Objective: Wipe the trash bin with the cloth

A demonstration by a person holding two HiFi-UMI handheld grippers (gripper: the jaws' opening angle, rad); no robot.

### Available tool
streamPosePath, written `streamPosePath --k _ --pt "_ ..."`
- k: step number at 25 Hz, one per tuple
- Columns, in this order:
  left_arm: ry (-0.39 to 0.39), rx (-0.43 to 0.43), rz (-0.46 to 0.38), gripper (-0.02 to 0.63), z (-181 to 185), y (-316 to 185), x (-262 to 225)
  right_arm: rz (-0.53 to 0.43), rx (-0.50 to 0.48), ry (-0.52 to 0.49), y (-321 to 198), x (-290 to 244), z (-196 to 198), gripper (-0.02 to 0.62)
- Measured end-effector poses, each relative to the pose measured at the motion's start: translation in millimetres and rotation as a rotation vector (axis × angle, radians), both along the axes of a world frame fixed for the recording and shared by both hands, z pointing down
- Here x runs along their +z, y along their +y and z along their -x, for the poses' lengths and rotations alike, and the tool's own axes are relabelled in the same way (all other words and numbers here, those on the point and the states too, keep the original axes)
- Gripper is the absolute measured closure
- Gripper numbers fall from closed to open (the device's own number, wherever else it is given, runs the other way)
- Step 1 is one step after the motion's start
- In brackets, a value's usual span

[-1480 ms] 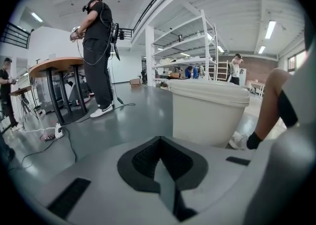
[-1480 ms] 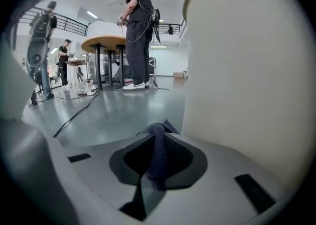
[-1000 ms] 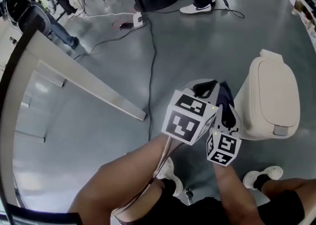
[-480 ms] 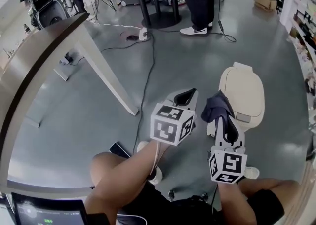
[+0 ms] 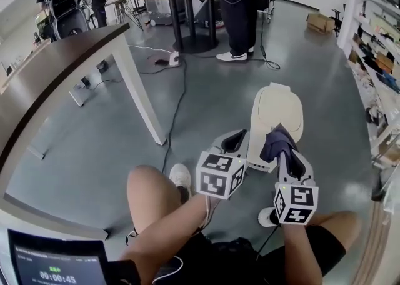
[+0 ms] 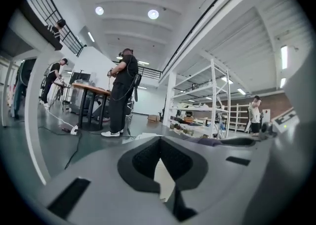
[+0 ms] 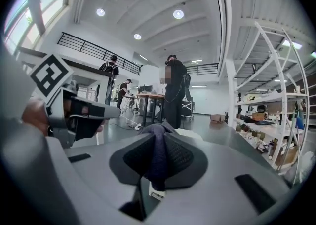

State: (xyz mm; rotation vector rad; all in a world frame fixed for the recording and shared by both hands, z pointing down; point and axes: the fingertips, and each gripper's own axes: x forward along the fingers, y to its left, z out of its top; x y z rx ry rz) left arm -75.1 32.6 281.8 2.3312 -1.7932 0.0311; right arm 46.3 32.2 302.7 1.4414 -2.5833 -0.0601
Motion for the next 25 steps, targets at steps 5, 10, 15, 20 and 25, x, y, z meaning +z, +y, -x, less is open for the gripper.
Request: streamPosePath --k 5,10,15,20,25 --pt "-0.107 0.025 -0.051 0.606 -24.2 21.9 16.6 0.002 0.048 -0.026 14.3 5.7 -27.6 0.543" --pt "-0.074 -0.016 -0.077 0.606 -13.7 28.9 8.3 -0.007 0.074 -0.048 26.8 14.5 -42.1 0.543" --pt "-0.058 -0.040 -0.085 0.606 -3.2 34.8 7.6 -0.005 0.079 -0.036 32.0 19.6 -45.8 0.543" --pt "-0.088 -0.034 -0.088 0.606 -7.6 36.9 9.4 0.008 0.090 -0.037 30.9 26.8 -45.1 0.543" --pt "-0.106 -0.021 -0.073 0.606 -11.2 36.1 18.0 -0.004 0.105 -0.041 31.6 26.0 -48.7 0.543"
